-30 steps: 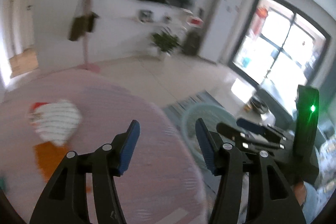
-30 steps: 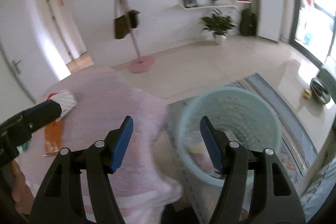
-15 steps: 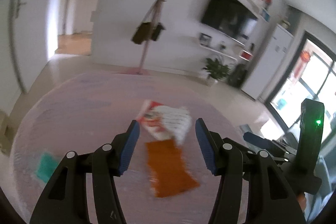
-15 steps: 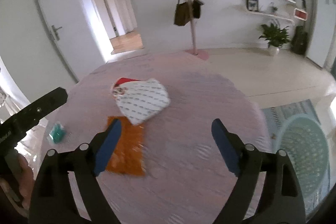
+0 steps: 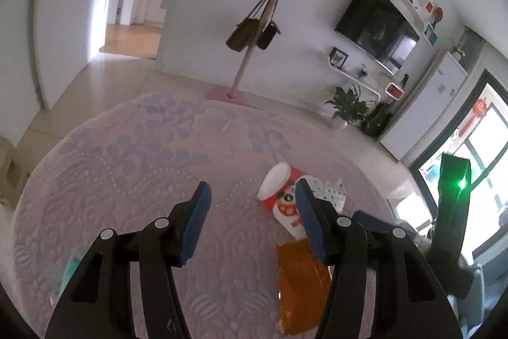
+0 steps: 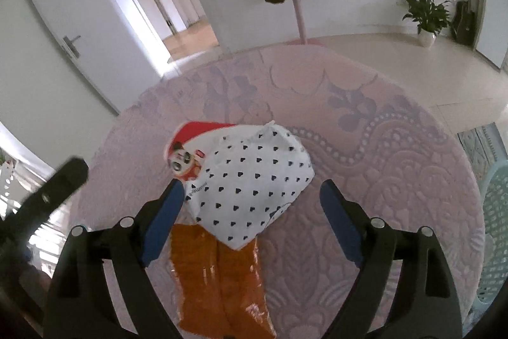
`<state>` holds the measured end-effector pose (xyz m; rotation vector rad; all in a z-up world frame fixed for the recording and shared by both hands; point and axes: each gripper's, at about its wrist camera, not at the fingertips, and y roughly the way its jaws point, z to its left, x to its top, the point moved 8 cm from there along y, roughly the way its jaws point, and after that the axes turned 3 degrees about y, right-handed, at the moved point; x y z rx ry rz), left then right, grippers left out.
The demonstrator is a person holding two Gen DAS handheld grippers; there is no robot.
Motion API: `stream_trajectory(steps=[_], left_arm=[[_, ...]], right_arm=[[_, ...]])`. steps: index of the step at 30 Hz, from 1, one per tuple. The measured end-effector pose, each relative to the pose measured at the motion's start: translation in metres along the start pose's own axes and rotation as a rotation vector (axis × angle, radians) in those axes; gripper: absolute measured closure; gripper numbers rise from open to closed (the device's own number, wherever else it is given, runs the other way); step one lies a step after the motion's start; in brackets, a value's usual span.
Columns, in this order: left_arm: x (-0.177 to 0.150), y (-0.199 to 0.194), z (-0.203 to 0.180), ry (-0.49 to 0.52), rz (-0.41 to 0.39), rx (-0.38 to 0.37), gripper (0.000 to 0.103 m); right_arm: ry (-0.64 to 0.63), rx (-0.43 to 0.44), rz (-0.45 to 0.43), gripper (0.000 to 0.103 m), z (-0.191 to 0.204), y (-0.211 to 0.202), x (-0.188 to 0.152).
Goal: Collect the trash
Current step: 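Grasp the heart-print paper bag with the right tool while the left tool grasps the paper cup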
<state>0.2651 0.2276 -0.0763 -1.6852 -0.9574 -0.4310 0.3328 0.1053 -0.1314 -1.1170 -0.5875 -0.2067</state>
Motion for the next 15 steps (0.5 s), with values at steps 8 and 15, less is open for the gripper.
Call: stream_trajectory(steps=[8, 15], left_arm=[[-0.004, 0.043, -0.027, 0.071, 0.075, -0.048, 0.039], [-0.006, 0.053, -0.04, 0.1, 0.058, -0.089, 0.025]], right_arm=[[-0.037, -0.017, 0.001, 0.068, -0.019, -0.003, -0.014], [-0.109, -0.09, -0.095, 0.074, -0.034, -0.03, -0.016]])
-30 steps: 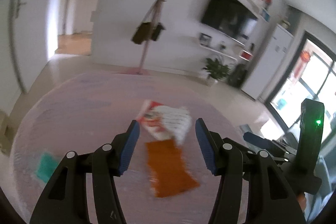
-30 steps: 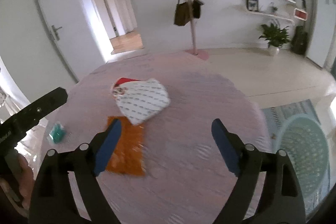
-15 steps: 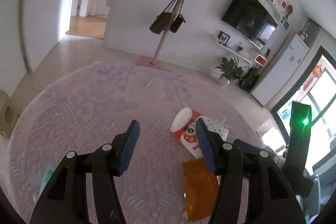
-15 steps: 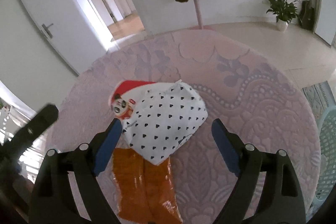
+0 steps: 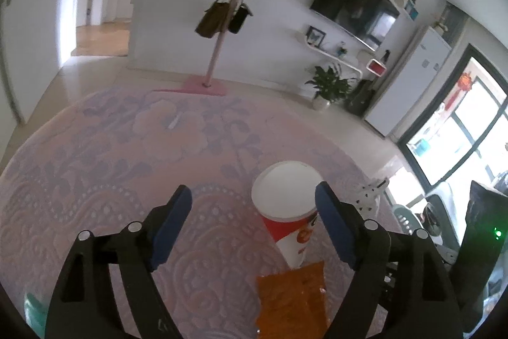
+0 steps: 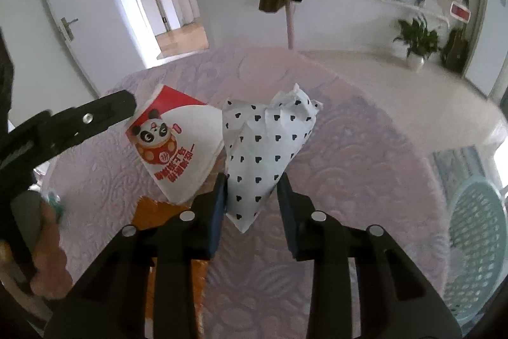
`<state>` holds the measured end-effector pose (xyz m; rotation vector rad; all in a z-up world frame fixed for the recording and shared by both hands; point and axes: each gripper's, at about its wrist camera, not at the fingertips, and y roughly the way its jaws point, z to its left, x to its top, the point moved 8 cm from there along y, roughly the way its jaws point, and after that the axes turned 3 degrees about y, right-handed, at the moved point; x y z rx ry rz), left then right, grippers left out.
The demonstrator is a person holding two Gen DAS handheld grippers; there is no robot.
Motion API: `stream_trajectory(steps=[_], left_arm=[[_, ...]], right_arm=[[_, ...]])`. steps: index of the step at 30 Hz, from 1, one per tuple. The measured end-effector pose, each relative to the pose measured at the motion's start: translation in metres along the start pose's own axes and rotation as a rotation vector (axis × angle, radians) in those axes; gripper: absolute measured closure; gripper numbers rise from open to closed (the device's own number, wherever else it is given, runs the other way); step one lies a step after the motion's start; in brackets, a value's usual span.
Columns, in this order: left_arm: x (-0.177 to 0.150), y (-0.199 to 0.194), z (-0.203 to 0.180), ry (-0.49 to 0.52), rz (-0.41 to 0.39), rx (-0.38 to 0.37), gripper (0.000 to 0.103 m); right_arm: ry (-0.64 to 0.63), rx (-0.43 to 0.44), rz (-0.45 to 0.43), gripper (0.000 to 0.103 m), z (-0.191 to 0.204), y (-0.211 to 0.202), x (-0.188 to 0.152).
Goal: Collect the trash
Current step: 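Grasp the heart-print paper bag with the right tool while the left tool grasps the paper cup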
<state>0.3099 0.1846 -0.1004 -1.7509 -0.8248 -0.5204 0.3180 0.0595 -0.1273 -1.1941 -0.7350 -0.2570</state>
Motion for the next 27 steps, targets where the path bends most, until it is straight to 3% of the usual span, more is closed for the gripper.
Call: stream_trajectory(steps=[6, 10, 13, 19, 24, 27], left_arm=[[-0.004, -0.002, -0.012, 0.035, -0.002, -0.026, 0.025], [-0.009, -0.002, -0.014, -0.002, 0.0, -0.141, 0.022], [-0.017, 0.009, -0.017, -0.05, 0.052, -0.265, 0.021], [-0.024, 0.019, -0.008, -0.035, 0.05, -0.143, 0.022], [-0.03, 0.023, -0.023, 0.086, 0.085, -0.041, 0.021], [-0.036, 0.033, -0.033, 0.16, 0.113, 0.058, 0.016]], right_arm=[[0.056, -0.027, -0.024, 0.074, -0.028, -0.008, -0.005], [0.094, -0.038, -0.015, 0.074, -0.044, -0.004, -0.009], [0.116, -0.029, -0.003, 0.074, -0.05, 0.0, -0.012], [0.094, -0.034, -0.02, 0.074, -0.046, 0.001, -0.014], [0.099, -0.031, -0.022, 0.074, -0.049, 0.003, -0.014], [0.102, -0.033, -0.034, 0.074, -0.051, 0.0, -0.014]])
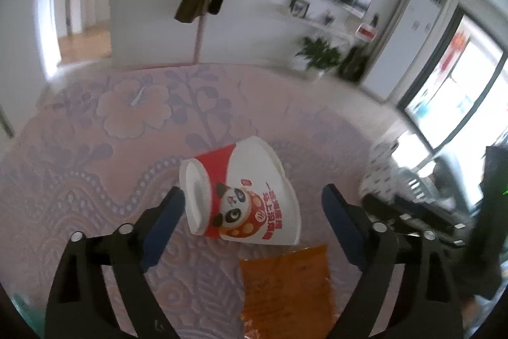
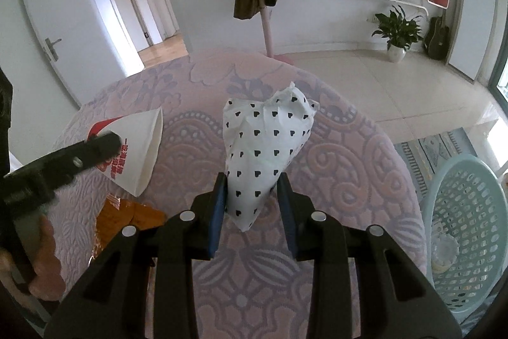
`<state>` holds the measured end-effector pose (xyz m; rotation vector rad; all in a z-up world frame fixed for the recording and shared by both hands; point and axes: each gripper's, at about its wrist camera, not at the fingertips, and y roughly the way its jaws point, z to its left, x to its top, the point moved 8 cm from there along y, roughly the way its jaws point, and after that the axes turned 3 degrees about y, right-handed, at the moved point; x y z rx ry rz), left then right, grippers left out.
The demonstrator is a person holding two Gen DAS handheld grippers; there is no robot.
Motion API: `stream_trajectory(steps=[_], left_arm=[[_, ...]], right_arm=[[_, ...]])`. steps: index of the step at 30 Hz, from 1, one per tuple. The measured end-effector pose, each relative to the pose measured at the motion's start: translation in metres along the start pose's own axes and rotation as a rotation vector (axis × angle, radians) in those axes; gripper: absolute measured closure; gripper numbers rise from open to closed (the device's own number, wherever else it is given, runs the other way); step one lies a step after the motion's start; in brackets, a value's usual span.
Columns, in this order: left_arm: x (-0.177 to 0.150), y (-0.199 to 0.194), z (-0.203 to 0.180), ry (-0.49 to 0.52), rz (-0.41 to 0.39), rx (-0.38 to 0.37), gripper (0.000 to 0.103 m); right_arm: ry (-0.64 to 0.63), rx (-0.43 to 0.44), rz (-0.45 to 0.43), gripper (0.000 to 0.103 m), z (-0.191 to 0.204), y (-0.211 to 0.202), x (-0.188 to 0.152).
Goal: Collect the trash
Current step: 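Grasp the heart-print paper bag with the right tool while the left tool grasps the paper cup, then carry cup and paper bag to the teal basket and open both tools over it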
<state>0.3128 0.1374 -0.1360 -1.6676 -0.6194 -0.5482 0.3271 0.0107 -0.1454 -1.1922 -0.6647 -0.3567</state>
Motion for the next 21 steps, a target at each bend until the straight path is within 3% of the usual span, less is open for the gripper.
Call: stream_trajectory(steps=[5, 9, 11, 16, 21], left_arm=[[-0.007, 0.022, 0.003, 0.051, 0.075, 0.102, 0.017], [-0.004, 0.023, 0.007, 0.073, 0.08, 0.159, 0.023], [-0.001, 0.019, 0.008, 0.057, 0.059, 0.146, 0.028], [0.008, 0.0, 0.009, 0.027, 0.0, 0.111, 0.029], [0.02, -0.031, -0.016, 0.054, -0.075, 0.067, 0.029]], right_arm=[[0.026, 0.002, -0.004, 0.074, -0.007, -0.001, 0.001], [0.028, 0.004, -0.013, 0.074, -0.005, -0.003, 0.001], [0.032, 0.008, -0.017, 0.074, -0.006, -0.004, 0.002], [0.039, 0.03, -0.041, 0.074, -0.006, -0.013, 0.003], [0.057, 0.031, -0.095, 0.074, -0.02, -0.043, 0.009]])
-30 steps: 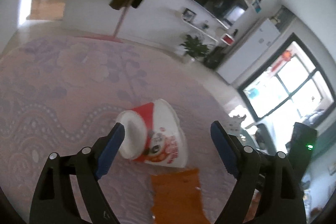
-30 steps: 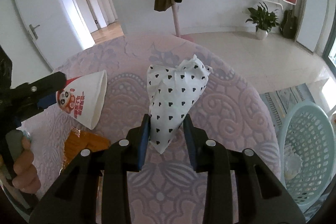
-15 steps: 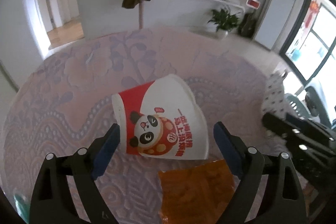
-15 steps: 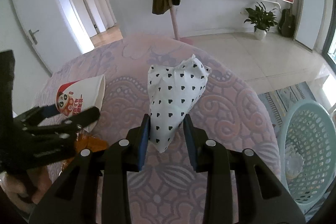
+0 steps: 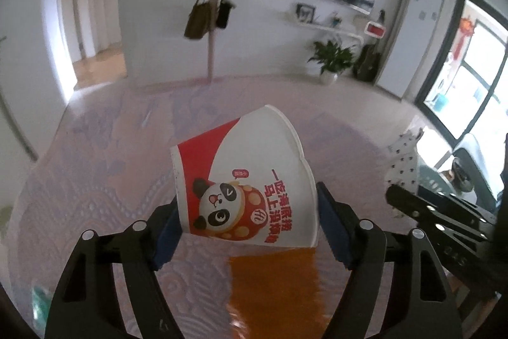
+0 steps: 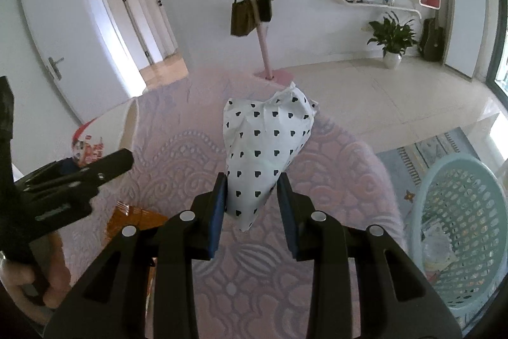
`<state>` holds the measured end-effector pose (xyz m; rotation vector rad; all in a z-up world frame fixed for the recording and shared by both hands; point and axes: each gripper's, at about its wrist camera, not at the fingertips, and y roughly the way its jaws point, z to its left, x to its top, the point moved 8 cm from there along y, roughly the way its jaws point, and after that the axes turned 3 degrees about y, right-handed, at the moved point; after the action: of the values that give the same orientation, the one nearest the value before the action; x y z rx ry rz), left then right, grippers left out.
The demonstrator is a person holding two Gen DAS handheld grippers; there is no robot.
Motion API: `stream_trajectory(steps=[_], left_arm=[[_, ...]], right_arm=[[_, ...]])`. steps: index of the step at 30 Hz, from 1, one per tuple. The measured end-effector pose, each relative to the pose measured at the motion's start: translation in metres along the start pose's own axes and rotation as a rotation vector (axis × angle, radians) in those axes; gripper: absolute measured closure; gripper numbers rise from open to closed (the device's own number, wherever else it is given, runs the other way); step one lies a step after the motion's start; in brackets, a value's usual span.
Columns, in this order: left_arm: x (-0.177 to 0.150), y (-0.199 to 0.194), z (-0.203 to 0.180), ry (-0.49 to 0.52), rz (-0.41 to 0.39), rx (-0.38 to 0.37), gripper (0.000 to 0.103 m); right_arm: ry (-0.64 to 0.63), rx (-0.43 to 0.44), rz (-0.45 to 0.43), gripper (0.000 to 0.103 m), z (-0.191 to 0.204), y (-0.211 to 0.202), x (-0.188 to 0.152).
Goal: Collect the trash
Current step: 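Carry cup and paper bag to the teal basket and open both tools over it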
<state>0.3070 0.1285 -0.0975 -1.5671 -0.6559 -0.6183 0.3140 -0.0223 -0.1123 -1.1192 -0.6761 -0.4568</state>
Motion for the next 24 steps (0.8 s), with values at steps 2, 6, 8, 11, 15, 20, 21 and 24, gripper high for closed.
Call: stream_trajectory(steps=[2, 6, 8, 11, 15, 20, 21, 24], left_arm=[[0.006, -0.011, -0.016, 0.02, -0.028, -0.019, 0.029], [0.02, -0.028, -0.06, 0.06, -0.072, -0.076, 0.029], [0.024, -0.034, -0.088, 0.087, -0.091, -0.11, 0.029], [0.022, -0.038, -0.127, 0.13, -0.099, -0.164, 0.029], [0.015, -0.032, -0.189, 0.213, -0.085, -0.216, 0.029], [-0.008, -0.01, -0.259, 0.291, -0.026, -0.287, 0.029], [-0.013, -0.003, -0.269, 0.302, -0.008, -0.295, 0.029], [-0.028, 0.019, -0.293, 0.316, 0.055, -0.328, 0.029]], right_arm=[[0.013, -0.007, -0.036, 0.074, -0.009, -0.017, 0.007], [0.042, -0.039, -0.097, 0.074, -0.037, -0.052, 0.019], [0.065, -0.083, -0.118, 0.074, -0.06, -0.07, 0.022], [0.102, -0.135, -0.138, 0.074, -0.094, -0.09, 0.021], [0.174, -0.214, -0.135, 0.074, -0.151, -0.11, 0.013], [0.271, -0.287, -0.09, 0.074, -0.217, -0.119, -0.009], [0.297, -0.3, -0.072, 0.074, -0.232, -0.12, -0.017], [0.345, -0.322, -0.042, 0.074, -0.26, -0.12, -0.033]])
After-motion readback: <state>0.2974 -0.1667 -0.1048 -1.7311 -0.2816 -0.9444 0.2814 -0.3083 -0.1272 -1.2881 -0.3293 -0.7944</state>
